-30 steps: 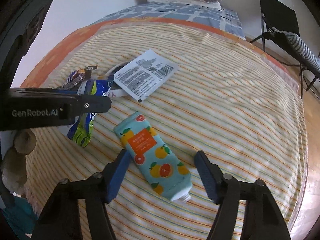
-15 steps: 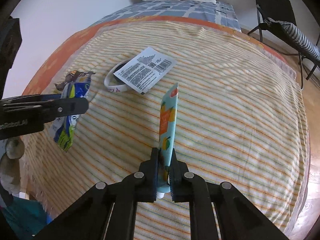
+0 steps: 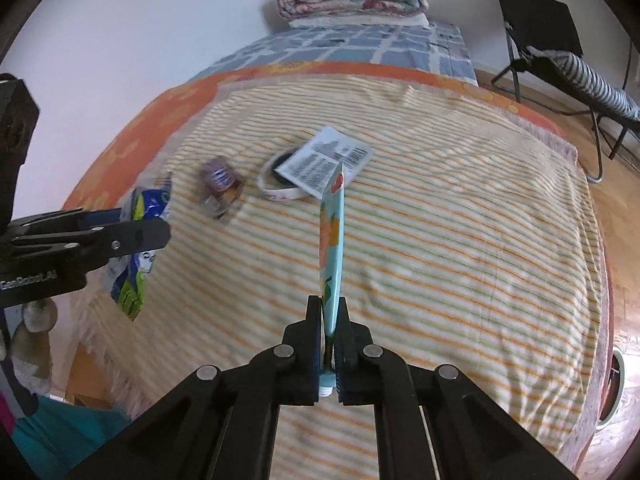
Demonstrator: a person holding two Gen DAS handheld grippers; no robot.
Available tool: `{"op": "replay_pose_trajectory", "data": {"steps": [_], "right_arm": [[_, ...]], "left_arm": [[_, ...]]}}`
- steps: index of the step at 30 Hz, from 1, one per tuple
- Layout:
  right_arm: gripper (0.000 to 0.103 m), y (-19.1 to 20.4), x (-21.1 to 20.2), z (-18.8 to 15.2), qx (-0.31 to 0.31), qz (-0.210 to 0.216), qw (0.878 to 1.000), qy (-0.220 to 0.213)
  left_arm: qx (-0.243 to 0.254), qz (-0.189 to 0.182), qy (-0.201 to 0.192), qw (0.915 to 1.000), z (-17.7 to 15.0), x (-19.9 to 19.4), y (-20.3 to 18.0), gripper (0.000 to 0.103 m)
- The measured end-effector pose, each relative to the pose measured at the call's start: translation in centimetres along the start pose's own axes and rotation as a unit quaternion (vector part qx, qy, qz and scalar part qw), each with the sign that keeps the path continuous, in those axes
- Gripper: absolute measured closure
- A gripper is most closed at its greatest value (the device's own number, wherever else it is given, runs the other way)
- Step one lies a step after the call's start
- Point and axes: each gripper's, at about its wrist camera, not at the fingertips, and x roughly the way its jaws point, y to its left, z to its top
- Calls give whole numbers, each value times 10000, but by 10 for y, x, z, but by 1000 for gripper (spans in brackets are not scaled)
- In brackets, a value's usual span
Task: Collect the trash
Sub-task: 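Lift the held snack packet and cream tube off the towel, then carry both items over the blue basket and open both tools to drop them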
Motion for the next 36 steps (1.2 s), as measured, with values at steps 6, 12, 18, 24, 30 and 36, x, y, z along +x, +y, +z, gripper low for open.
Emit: {"op": "replay_pose_trajectory", "data": {"steps": [6, 12, 18, 24, 30, 36], "right_arm": [[100, 21, -26, -15, -64, 177, 9997, -177], [100, 39, -42, -38, -185, 237, 9993, -241], [100, 48, -60, -58, -238, 293, 9988, -323], [100, 57, -71, -79, -284, 364, 9983, -342], [100, 66, -81, -104, -310, 436, 9979, -359], [100, 66, -86, -131, -173, 512, 9981, -283]], "left_arm": [[169, -49, -97, 9998, -18, -22, -5, 58], [338, -130, -113, 9993, -41, -37, -9, 58], [443, -189, -119, 9988, -67, -52, -11, 58], [474, -322, -122, 9983, -90, -64, -18, 58], [611, -442, -124, 9971, -114, -74, -28, 58], [601, -493, 59, 9970, -139, -71, -26, 58]]}}
